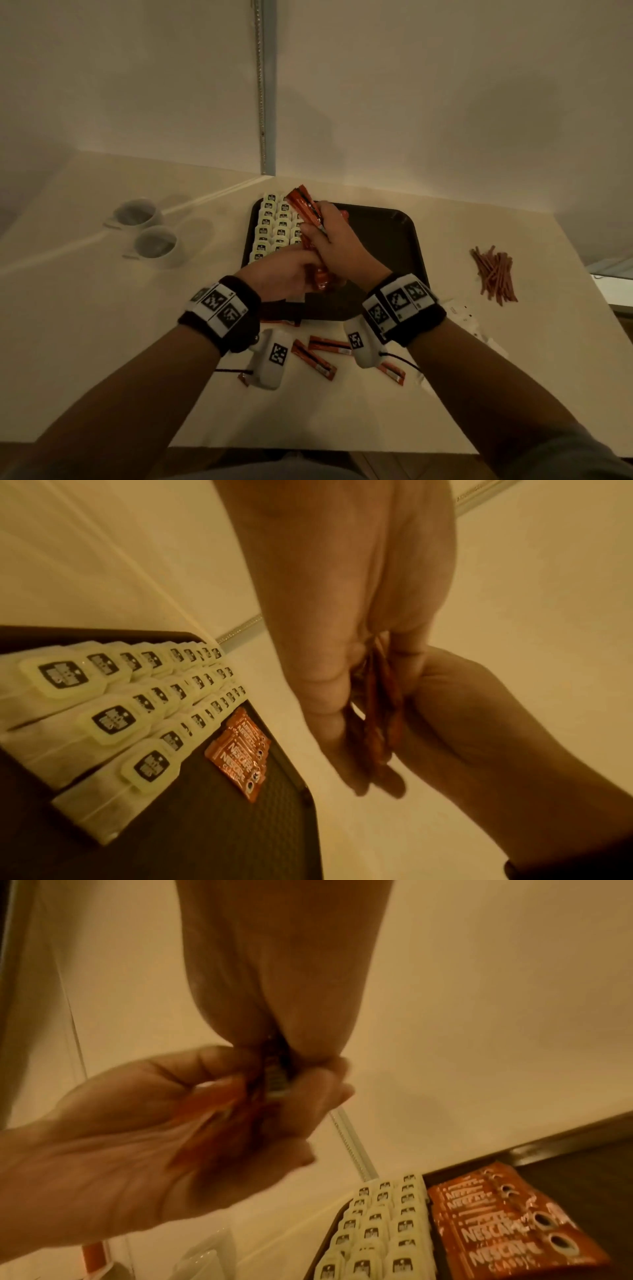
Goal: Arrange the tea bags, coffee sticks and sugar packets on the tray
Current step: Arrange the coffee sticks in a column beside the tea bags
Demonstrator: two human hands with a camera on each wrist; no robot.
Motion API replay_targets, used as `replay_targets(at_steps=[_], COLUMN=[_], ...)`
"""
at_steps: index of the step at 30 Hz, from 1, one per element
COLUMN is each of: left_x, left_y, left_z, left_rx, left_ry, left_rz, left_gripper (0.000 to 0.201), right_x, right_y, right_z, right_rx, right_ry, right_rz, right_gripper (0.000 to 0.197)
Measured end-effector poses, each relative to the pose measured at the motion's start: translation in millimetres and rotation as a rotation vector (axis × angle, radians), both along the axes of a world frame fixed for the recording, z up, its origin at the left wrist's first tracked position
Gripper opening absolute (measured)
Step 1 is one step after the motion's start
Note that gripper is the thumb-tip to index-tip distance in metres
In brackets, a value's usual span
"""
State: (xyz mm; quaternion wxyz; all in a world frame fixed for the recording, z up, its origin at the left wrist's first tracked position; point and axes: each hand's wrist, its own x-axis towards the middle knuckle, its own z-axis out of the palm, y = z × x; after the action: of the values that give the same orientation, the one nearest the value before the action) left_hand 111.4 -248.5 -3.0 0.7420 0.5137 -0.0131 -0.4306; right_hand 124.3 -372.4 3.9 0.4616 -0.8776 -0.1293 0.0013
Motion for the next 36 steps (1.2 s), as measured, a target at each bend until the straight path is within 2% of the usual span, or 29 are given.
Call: replay_targets(at_steps=[3, 7, 12, 17, 21, 25, 29, 33, 36], left_x=[6.7, 10.6, 17.7, 26.1, 36.1, 47.0, 53.4, 55.7, 59.8], left_y=[2.3, 4.2, -0.1, 5.3, 1.5, -8.2, -10.7, -11.0, -8.5], left_z=[0.7, -2.5, -0.3, 0.1, 2.8, -0.2, -6.2, -10.4, -13.5], left_rx=[0.026, 0.097, 0.104, 0.113, 0.055, 0.098, 0.068, 0.024, 0.053], left_ry=[-0.009, -0.067, -0.050, -0.190, -0.210, -0.234, -0.177, -0.088, -0.079], left_rz=[0.080, 0.125, 0.269, 0.284, 0.397, 0.496, 0.513, 0.504, 0.581], left_gripper=[0.027, 0.021, 0.016, 0.010, 0.013, 0.018, 0.035, 0.026, 0.014], right_x=[8.0, 10.7, 11.8, 14.9, 16.9, 20.7, 26.8, 29.4, 31.2], right_y=[-2.1, 0.5, 11.0, 0.5, -1.4, -1.2, -7.9, -12.6, -17.9], right_z=[3.8, 9.0, -2.7, -1.1, -4.7, -9.3, -7.8, -9.2, -18.0], right_rx=[0.108, 0.385, 0.378, 0.535, 0.416, 0.378, 0.339, 0.715, 0.895], right_ry=[0.159, 0.351, 0.361, 0.356, 0.299, 0.269, 0.285, 0.568, 0.650], right_rz=[-0.019, -0.112, -0.088, -0.128, -0.060, -0.059, -0.022, -0.056, -0.123], right_gripper=[0.026, 0.025, 0.018, 0.028, 0.026, 0.029, 0.030, 0.029, 0.025])
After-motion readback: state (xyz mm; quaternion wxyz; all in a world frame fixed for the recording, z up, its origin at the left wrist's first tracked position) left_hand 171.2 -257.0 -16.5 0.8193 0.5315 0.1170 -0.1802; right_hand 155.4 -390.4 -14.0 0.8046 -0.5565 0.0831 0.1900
